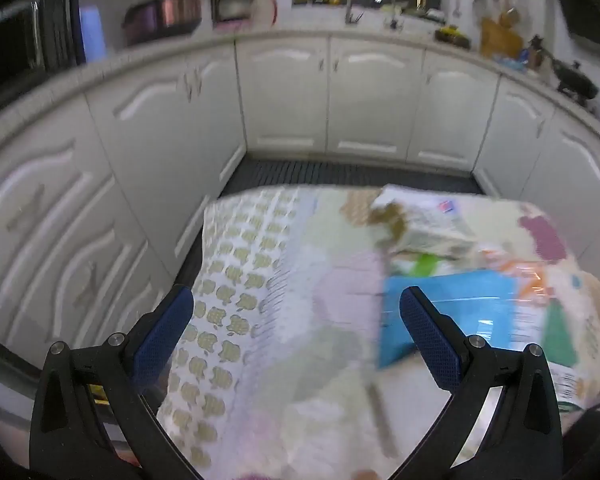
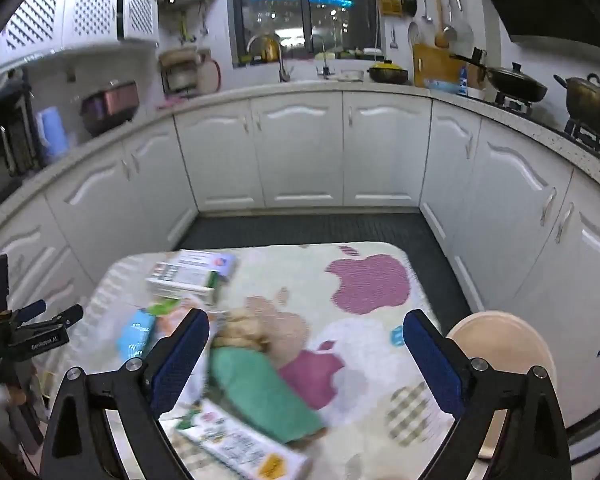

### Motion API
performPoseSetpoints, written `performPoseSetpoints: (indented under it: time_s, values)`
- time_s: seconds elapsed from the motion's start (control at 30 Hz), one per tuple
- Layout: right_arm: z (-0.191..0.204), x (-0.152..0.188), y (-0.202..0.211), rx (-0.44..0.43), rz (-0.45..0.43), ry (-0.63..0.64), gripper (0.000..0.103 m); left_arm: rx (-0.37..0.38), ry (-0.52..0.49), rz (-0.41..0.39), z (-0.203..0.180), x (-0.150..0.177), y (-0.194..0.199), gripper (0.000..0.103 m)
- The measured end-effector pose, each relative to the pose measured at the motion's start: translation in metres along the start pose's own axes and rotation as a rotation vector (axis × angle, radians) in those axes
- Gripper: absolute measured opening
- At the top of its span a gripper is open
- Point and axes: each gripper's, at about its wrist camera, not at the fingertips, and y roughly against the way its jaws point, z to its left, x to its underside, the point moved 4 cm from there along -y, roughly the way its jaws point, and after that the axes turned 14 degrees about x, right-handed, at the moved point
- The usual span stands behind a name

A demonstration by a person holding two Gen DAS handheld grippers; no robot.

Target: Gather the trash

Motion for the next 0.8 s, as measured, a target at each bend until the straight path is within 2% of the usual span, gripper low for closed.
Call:
performPoseSetpoints:
  time_s: [0.2, 0.33, 0.57, 0.8]
  values:
    - [0.004, 0.005, 0.03, 0.001, -0.051, 0.001, 0.097, 0.032, -0.086, -0.096, -0.058, 0.002, 0.053, 0.103]
    - [-0.001, 0.001, 0.046, 0.048, -0.102, -0.017, 0.097, 0.056, -0.102, -0.153, -0.083, 0.001, 0.073, 0.103]
    - [-0.016, -0.001, 0.065, 0.076, -0.156, -0.061, 0.097, 0.105, -0.091, -0.193, -0.098, -0.001, 0.083, 0.103]
    - [-0.021, -0.005, 0.08, 0.068, -0.209, -0.105, 0.097, 0.115, -0.089, -0.254, -0.106, -0.003, 0.095, 0.103]
